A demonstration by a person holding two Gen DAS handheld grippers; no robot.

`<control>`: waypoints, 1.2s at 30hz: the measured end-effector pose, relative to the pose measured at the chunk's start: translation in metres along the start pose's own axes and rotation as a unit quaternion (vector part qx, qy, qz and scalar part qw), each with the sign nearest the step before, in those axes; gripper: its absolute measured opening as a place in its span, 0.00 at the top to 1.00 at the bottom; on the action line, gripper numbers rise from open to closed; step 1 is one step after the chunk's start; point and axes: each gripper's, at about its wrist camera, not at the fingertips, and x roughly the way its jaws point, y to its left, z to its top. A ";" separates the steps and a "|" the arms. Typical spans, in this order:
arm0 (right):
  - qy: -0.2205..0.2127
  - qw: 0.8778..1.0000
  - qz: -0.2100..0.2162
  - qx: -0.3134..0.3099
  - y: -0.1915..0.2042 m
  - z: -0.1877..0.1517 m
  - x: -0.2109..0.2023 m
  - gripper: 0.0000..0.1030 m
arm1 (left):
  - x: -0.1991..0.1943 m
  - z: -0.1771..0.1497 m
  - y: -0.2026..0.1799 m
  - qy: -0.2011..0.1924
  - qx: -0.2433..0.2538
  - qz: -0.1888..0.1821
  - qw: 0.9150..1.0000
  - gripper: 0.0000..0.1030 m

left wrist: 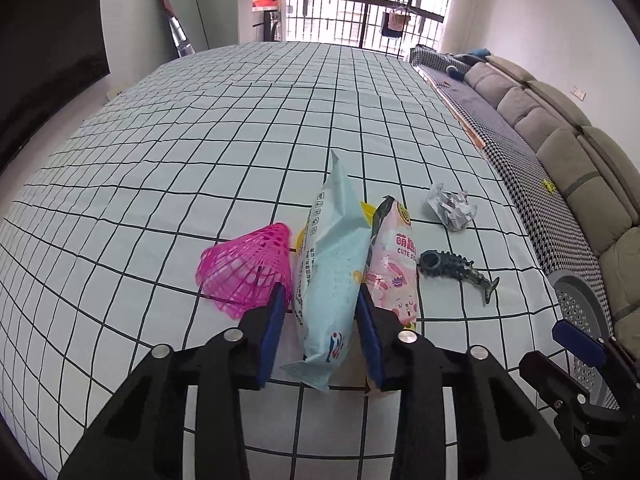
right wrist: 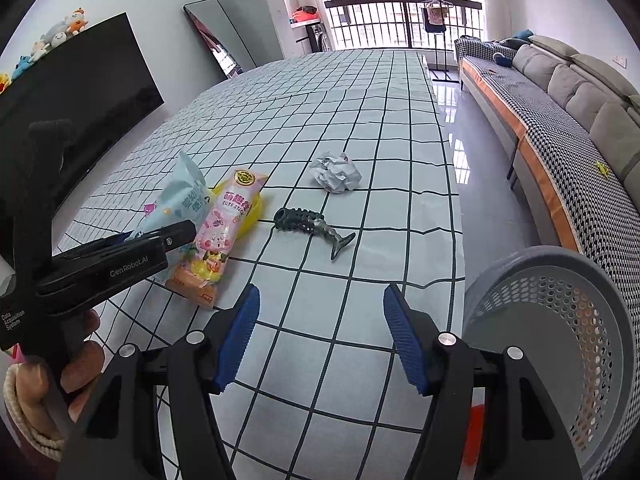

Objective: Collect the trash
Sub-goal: 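Reach the left tool to the blue wipes packet and close on it, then grasp the pink snack bag with the right tool while the left tool holds the wipes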

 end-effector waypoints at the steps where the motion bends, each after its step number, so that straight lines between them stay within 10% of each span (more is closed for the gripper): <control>1: 0.000 1.000 0.000 0.000 0.001 0.000 0.000 0.40 | -0.001 0.000 0.000 -0.001 0.000 -0.002 1.000 0.69; 36: 0.026 0.999 -0.001 -0.044 0.088 0.032 0.052 0.40 | -0.059 -0.021 0.079 -0.068 -0.057 0.043 0.995 0.71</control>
